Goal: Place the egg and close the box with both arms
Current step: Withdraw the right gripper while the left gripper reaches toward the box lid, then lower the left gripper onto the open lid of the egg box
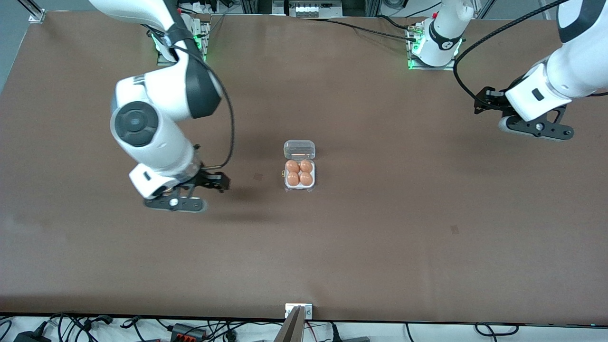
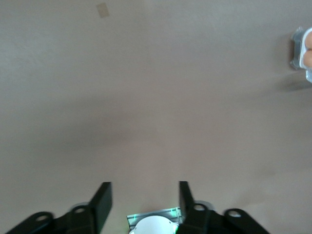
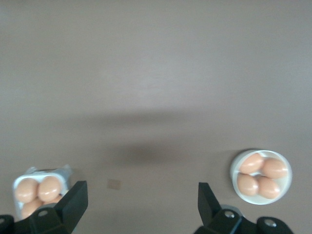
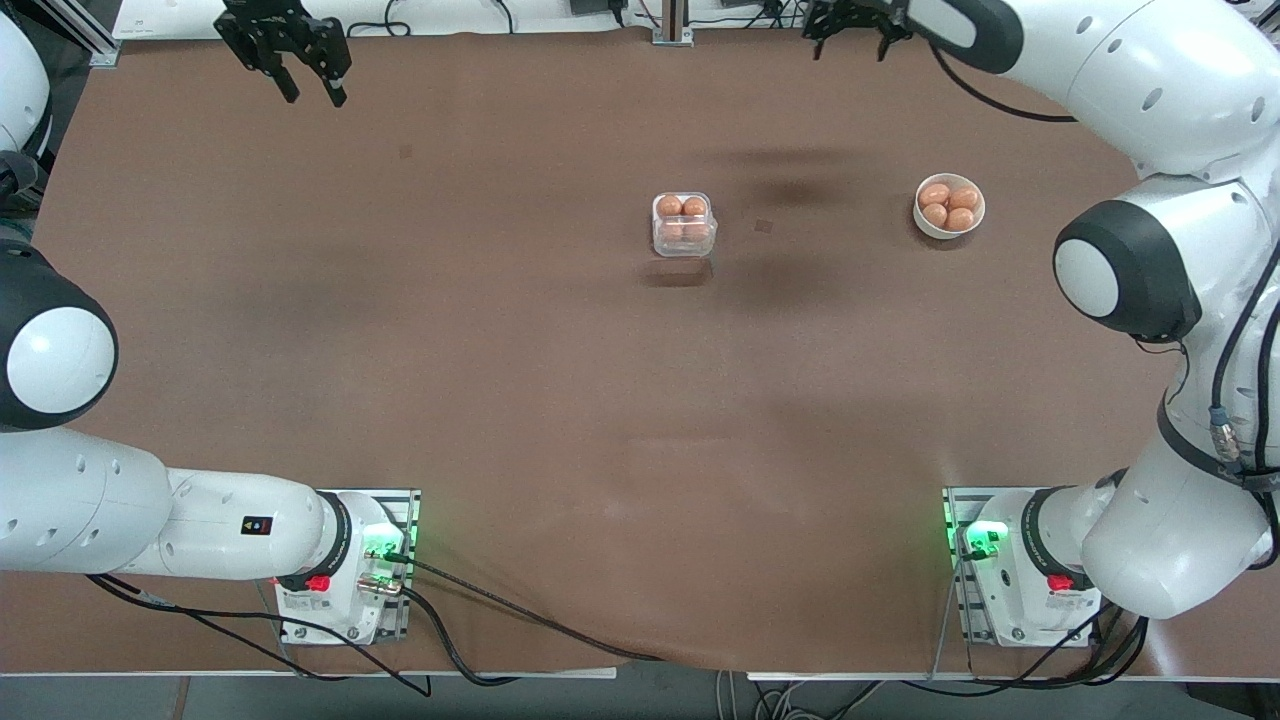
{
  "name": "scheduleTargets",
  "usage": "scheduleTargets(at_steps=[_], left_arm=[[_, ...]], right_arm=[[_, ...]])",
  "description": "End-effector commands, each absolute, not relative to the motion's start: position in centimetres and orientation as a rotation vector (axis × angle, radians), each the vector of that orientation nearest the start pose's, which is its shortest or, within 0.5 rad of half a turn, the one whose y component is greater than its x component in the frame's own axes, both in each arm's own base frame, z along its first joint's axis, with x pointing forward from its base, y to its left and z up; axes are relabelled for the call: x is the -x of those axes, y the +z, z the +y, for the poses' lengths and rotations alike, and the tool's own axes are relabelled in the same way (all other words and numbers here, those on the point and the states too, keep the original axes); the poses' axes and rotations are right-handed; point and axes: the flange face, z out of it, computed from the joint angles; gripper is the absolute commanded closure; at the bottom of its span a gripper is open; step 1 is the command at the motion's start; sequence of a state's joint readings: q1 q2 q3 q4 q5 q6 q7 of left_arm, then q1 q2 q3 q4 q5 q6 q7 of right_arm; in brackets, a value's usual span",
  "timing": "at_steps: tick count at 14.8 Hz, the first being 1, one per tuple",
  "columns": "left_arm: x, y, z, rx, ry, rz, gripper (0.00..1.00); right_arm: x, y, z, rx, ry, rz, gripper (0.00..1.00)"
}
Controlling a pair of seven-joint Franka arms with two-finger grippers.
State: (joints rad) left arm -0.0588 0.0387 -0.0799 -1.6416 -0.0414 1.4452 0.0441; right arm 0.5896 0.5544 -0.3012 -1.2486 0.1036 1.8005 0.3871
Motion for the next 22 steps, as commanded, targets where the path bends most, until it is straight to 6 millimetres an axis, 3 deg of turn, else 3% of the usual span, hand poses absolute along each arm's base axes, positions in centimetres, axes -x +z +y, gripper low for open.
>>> scheduleTargets(at_steps=[1,3,5,7,10,13,17,19,22], left_arm=[[-53.7,55.6,-11.4,3.133,0.430,0.288,0.90],[-53.4,53.7,-13.5,3.148,0.502,0.213,0.95],[-53.1,52.0,-16.2,3.189,0.604,0.159,0.99],[-51.9,50.1,-21.1,3.198,0.696,0.078,0.99],[-48.8,47.6,-29.7,3.198,0.607,0.047,0.99],[-46.0,43.5,-34.4,3.234,0.502,0.034,0.99],[-41.4,39.2,-40.9,3.280,0.397,0.024,0.99],[-40.2,35.7,-43.4,3.242,0.321,0.134,0.99],[-39.5,30.9,-46.8,3.250,0.198,0.111,0.99]], right_arm=[[-66.5,47.7,22.1,3.189,-0.019,0.128,0.00],[-66.8,49.7,20.2,3.168,-0.067,0.127,0.00],[-67.2,50.2,18.2,3.143,-0.069,0.168,0.00],[-67.2,52.3,14.1,3.069,-0.073,0.215,0.00],[-67.3,54.5,6.9,3.056,-0.108,0.290,0.00],[-66.1,56.4,0.0,3.071,-0.084,0.134,0.00],[-63.4,57.9,-2.9,3.104,0.071,0.116,0.00],[-62.4,58.1,-2.9,3.115,0.071,0.102,0.00],[-60.1,57.1,-3.4,3.113,0.071,0.122,0.00]])
